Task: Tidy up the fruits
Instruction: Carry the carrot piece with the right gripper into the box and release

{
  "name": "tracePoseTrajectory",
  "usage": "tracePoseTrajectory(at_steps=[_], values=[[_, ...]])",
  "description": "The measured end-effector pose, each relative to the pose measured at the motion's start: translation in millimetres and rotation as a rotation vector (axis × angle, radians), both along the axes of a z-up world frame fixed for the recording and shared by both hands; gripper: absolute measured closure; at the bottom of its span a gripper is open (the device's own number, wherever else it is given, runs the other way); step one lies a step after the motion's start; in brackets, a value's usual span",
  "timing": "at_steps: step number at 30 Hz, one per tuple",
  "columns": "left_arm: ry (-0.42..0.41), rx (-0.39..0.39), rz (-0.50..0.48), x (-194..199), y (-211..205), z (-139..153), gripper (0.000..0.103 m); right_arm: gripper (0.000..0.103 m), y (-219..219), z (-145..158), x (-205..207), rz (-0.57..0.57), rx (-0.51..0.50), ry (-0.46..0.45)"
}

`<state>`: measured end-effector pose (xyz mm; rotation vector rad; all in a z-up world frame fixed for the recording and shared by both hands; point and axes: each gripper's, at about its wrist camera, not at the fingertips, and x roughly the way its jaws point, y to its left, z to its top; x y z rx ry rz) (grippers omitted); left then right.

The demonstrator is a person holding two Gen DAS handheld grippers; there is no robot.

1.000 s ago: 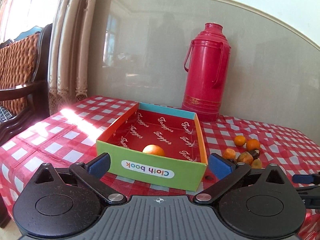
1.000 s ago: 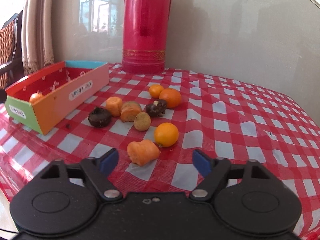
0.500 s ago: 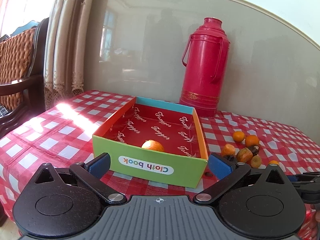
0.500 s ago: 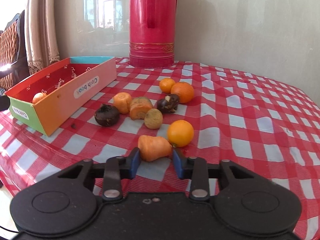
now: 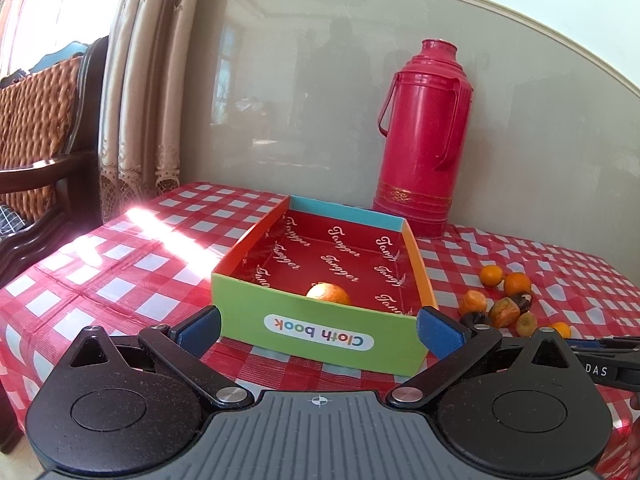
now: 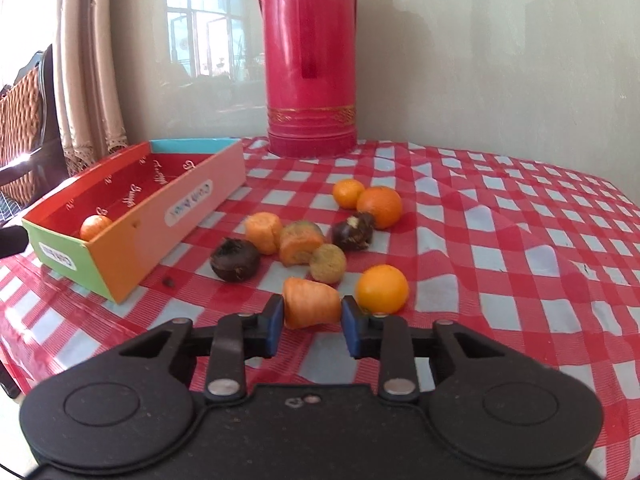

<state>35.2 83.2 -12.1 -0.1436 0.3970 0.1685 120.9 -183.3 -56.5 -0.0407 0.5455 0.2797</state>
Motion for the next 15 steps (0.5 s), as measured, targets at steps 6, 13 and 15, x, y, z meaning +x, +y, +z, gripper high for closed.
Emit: tracePoseTrajectory(at_steps=[6, 13, 15], values=[[0.001, -0.003, 0.039, -8.2, 19.4, -1.2, 0.000, 0.080, 24.2, 14.1, -6.9, 0.028, 0.050, -0.090], [0.021, 0.000, 0.098, -17.6, 48.8, -6.0, 0.000, 0.080, 71.2, 29.9, -12.2, 0.125, 0.142, -0.183], [0.029, 0.005, 0.111, -19.9, 55.1, -7.1, 0.000, 0.080, 88.4, 29.4, -10.1, 0.154, 0.148, -0.183]])
